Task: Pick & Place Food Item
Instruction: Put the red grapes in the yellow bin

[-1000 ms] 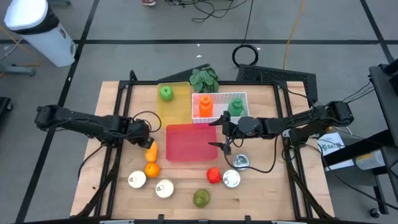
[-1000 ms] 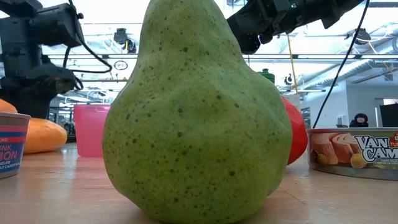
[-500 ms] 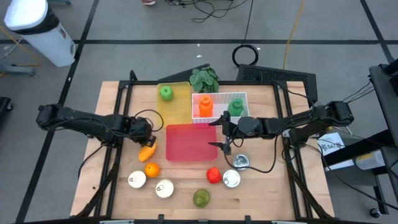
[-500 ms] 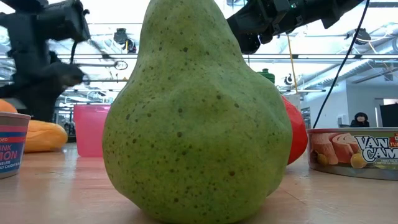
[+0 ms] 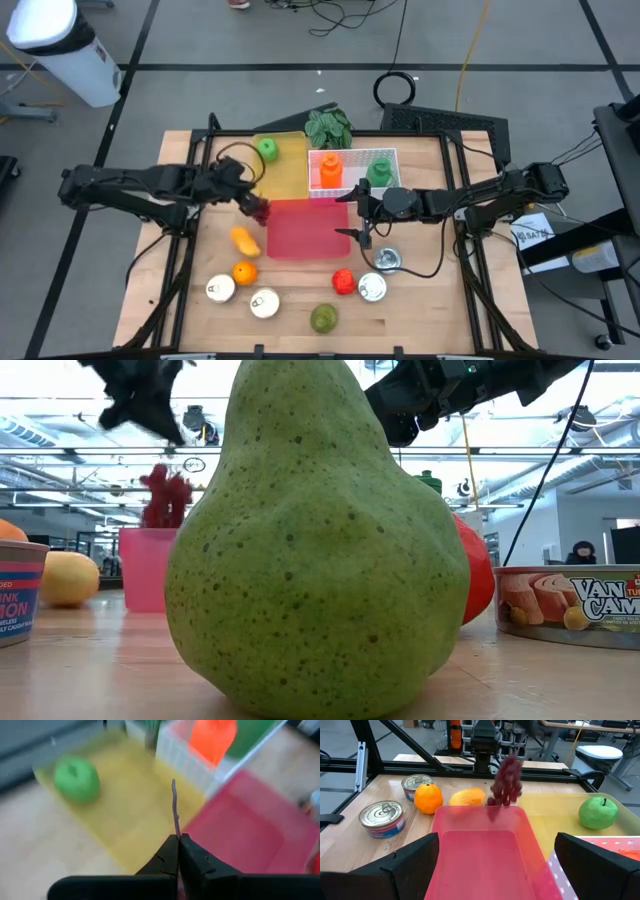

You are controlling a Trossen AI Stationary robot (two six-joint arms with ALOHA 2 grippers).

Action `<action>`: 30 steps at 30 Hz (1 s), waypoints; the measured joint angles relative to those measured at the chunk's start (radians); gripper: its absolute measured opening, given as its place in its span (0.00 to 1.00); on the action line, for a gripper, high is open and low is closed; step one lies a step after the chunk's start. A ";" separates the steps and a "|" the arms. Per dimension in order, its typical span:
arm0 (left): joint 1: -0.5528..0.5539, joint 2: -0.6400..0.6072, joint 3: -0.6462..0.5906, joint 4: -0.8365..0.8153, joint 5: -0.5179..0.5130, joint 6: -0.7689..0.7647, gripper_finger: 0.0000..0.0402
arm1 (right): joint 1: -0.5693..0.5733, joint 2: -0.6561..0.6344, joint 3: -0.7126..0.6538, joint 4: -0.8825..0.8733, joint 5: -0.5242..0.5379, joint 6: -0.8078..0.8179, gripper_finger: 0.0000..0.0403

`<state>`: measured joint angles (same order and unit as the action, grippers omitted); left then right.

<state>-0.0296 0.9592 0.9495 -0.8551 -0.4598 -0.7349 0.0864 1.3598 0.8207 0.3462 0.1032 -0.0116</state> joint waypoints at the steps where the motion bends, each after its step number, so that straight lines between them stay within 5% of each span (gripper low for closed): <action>1: 0.000 0.000 0.029 0.002 -0.023 0.028 0.01 | 0.000 0.000 0.000 0.000 0.000 0.000 0.94; 8: 0.006 0.000 0.156 0.216 -0.164 0.319 0.01 | 0.000 0.000 0.000 0.000 0.000 0.000 0.94; 16: 0.096 0.045 0.160 0.506 -0.171 0.613 0.02 | 0.000 0.000 0.000 0.000 0.000 0.000 0.94; 25: 0.295 0.201 0.159 0.528 -0.159 0.626 0.01 | 0.000 0.000 0.000 0.000 0.000 0.000 0.94; 30: 0.377 0.298 0.158 0.626 -0.012 0.628 0.03 | 0.000 0.000 0.000 0.000 0.000 0.000 0.94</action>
<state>0.3476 1.2573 1.1076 -0.2287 -0.4721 -0.1069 0.0864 1.3598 0.8207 0.3458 0.1032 -0.0116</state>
